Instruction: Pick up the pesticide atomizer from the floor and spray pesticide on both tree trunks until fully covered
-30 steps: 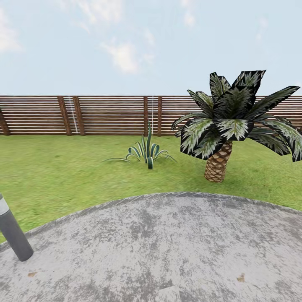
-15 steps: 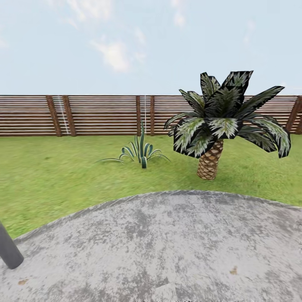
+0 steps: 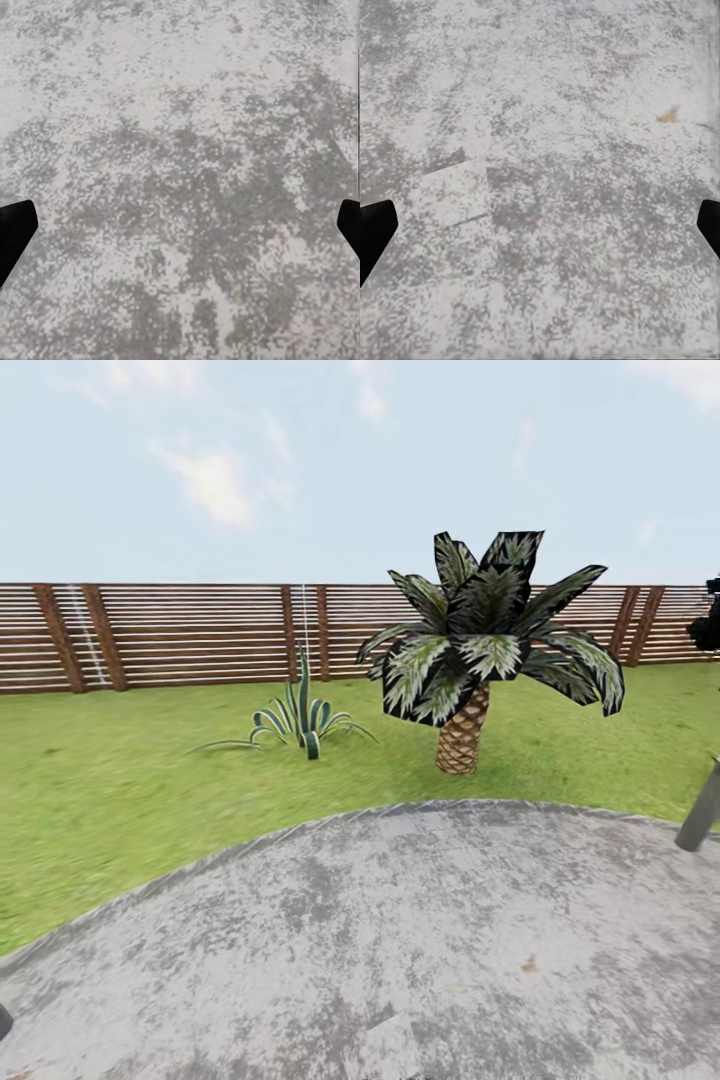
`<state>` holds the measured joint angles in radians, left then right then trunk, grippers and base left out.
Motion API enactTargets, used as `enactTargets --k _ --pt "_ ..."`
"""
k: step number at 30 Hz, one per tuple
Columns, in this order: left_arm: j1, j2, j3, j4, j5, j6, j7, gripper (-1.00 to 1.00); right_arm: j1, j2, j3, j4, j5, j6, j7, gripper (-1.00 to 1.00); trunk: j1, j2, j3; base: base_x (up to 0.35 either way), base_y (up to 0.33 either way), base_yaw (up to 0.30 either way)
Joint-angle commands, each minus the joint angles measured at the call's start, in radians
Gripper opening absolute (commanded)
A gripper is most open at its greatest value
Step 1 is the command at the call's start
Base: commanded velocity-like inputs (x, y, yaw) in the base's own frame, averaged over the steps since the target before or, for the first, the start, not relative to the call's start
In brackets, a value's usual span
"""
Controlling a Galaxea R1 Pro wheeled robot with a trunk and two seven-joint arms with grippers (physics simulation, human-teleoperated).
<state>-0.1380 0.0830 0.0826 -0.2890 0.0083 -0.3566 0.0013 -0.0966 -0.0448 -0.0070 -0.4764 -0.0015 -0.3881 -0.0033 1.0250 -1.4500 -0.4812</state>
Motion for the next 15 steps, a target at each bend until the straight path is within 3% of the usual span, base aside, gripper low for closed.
enactTargets --k 1,5,15 --pt "0.0 -0.001 0.003 -0.001 0.0 0.0 -0.001 1.0 0.0 0.0 0.0 0.0 0.0 0.0 0.0 1.0 0.0 0.0 -0.001 -0.005 0.064 -0.283" --pt "0.0 0.0 0.008 0.001 -0.002 -0.001 -0.003 1.0 0.0 0.0 -0.001 -0.001 0.0 0.0 -0.001 1.0 0.0 0.0 -0.003 0.0 0.005 -0.283" --pt "0.0 0.0 0.008 0.002 -0.003 -0.001 -0.003 1.0 0.0 0.0 -0.001 -0.001 0.0 0.0 -0.001 1.0 0.038 -0.07 -0.041 0.0 0.0 -0.283"
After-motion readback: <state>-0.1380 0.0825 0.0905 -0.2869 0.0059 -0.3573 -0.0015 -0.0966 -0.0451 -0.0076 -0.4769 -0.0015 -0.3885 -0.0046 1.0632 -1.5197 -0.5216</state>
